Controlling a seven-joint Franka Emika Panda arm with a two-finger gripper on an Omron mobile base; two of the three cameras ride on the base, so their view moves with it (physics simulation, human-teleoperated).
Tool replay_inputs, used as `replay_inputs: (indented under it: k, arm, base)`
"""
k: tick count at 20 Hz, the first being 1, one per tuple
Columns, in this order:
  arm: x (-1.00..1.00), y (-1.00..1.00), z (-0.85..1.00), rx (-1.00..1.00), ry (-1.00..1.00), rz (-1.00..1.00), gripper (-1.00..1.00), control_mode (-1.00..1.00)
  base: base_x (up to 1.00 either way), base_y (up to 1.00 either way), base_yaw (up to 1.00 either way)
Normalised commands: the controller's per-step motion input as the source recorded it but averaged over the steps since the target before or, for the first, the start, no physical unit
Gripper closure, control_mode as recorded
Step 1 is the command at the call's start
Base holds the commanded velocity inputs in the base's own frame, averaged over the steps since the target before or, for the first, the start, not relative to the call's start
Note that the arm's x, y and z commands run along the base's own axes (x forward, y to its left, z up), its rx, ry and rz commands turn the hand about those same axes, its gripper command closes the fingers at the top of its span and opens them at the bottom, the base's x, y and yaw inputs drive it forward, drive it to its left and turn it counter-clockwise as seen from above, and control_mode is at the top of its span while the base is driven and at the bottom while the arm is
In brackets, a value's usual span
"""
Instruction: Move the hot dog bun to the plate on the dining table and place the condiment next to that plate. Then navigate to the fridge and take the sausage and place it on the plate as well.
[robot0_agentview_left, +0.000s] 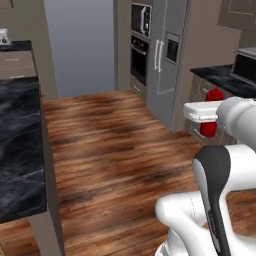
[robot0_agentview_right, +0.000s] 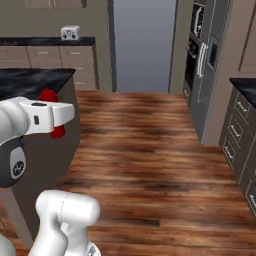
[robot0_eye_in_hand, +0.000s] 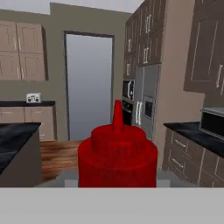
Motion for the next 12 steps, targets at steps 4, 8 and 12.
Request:
replay_inputs:
  k: [4, 8, 12]
  arm:
    - [0.00, 0.00, 0.00, 0.00, 0.00, 0.00, 1.00, 1.00]
    - [0.00, 0.00, 0.00, 0.00, 0.00, 0.00, 1.00, 1.00]
    - [0.00, 0.00, 0.00, 0.00, 0.00, 0.00, 1.00, 1.00]
  base:
    - [-0.73, 0.84, 0.53]
    - [-0.74, 1.00, 0.48]
    - [-0.57, 1.00, 0.40]
